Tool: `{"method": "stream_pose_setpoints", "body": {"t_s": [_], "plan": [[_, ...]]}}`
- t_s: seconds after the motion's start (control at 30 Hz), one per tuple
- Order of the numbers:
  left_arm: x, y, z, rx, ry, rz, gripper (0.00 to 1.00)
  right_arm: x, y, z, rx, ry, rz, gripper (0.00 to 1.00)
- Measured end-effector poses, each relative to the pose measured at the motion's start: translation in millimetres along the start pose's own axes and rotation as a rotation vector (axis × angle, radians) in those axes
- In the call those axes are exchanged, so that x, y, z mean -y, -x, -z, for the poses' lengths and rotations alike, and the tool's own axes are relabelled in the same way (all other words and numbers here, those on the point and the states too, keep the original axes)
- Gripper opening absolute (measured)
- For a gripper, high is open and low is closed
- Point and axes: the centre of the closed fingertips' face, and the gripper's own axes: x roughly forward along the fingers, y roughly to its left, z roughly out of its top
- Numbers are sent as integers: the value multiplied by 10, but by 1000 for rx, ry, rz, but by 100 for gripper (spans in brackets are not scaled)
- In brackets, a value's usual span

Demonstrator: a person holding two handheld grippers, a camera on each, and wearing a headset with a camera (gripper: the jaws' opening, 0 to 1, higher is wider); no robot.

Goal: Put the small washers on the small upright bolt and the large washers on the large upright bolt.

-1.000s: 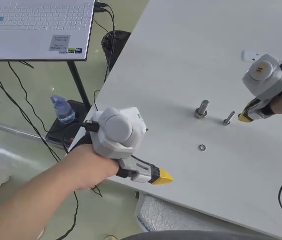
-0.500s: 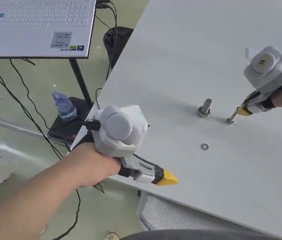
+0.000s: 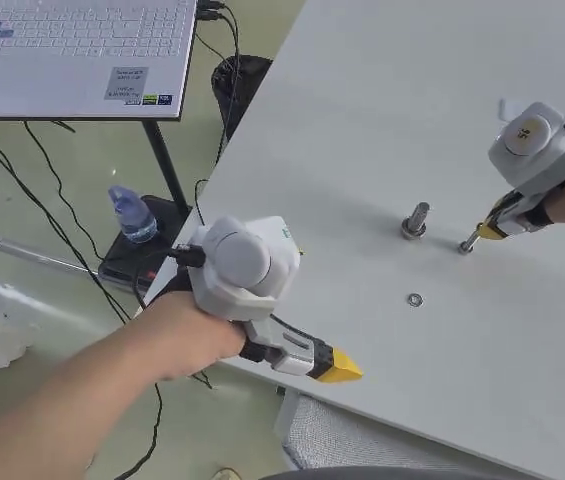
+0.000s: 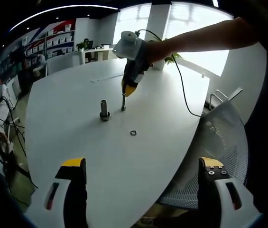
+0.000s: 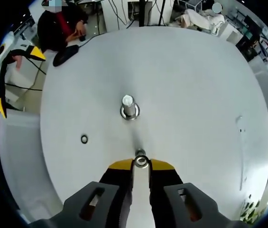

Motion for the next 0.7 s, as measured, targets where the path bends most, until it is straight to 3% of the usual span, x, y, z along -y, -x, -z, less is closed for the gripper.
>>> {"method": "stream_pose_setpoints", "body": {"t_s": [0.7], "plan": [[-15,19,63,-7,11,-1,94,-39,-110,6,0,6,-3,12]]}}
